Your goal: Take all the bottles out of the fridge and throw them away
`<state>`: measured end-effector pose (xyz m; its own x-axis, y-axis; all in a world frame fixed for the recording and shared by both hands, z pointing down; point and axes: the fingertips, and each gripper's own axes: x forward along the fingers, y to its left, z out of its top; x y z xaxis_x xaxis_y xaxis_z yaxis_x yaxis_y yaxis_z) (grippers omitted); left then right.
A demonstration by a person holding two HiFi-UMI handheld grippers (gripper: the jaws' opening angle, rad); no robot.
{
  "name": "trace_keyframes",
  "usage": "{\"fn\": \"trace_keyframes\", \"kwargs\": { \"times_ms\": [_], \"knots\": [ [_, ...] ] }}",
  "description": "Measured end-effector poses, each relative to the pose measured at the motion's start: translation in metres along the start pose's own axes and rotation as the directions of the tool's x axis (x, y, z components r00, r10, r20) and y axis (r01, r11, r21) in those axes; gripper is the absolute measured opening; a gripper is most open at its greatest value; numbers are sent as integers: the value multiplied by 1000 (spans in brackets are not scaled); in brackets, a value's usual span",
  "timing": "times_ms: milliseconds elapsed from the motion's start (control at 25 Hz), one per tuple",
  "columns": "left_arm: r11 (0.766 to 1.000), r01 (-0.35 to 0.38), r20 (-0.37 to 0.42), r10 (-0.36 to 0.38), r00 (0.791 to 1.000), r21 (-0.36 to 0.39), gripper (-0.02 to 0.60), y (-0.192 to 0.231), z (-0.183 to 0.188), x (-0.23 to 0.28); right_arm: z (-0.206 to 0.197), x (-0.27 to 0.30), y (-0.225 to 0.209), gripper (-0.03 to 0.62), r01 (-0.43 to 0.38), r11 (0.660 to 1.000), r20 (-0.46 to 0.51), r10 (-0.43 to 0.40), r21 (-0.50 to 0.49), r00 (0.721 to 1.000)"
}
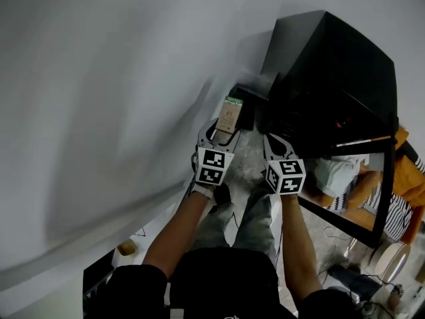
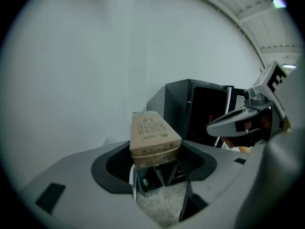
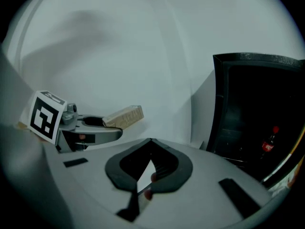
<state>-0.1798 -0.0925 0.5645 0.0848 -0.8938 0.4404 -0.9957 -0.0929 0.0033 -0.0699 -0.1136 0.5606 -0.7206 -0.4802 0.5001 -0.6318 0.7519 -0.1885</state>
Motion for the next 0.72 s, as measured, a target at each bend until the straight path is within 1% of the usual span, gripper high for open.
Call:
{"fn": "trace_keyframes", "kwargs": {
  "times_ms": [160, 400, 720],
  "knots": [
    [1000, 2, -31, -3, 1000, -16, 279, 3, -34, 24, -24, 26, -15, 2, -10, 1000, -29, 10, 1, 1000],
    [998, -1, -87, -4, 996, -56, 279, -3, -77, 50, -60, 48, -39, 2, -17, 1000, -87, 19, 21, 996],
    [997, -3, -147, -9, 989, -79, 281, -1, -109, 98, -78, 74, -63, 2, -30, 999, -127, 34, 37, 991]
  ]
}}
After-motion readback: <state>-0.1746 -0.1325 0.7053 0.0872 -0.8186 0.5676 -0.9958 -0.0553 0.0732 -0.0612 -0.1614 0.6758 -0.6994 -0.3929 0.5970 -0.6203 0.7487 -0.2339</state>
